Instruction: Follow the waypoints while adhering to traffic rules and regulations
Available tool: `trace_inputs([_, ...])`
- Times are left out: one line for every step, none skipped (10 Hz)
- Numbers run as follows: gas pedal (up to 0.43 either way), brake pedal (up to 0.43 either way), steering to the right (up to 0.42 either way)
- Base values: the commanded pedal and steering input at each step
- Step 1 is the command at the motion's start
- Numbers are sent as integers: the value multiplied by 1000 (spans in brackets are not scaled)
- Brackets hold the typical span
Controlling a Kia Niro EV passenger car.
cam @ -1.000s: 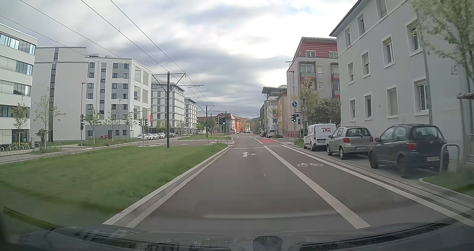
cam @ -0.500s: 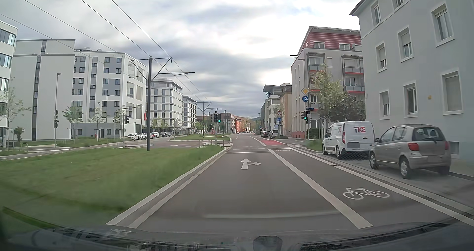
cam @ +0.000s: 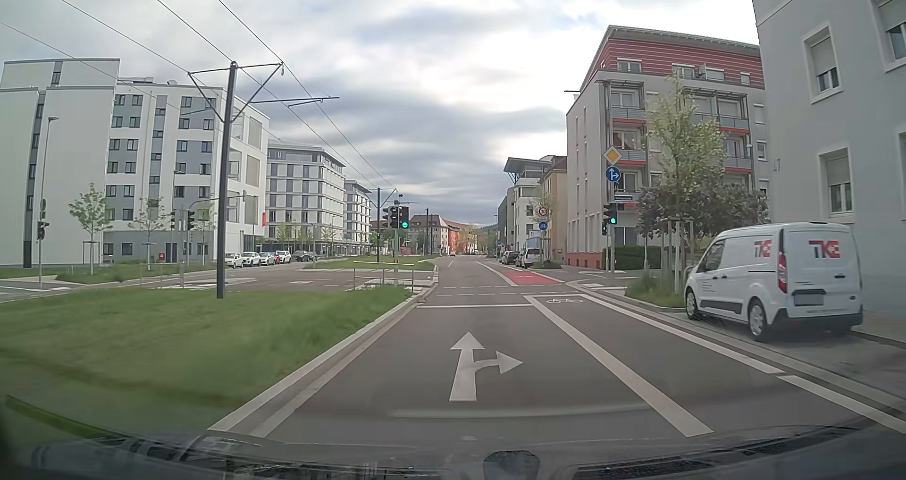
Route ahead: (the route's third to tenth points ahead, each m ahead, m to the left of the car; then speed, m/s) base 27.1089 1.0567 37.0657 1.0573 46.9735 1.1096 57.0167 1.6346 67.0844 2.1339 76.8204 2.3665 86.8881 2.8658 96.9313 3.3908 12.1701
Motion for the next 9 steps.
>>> trace_inputs([79,0,6])
trace_inputs([79,0,6])
trace_inputs([79,0,5])
trace_inputs([79,0,5])
trace_inputs([79,0,5])
trace_inputs([79,0,4])
trace_inputs([79,0,3])
trace_inputs([79,0,3])
trace_inputs([79,0,3])
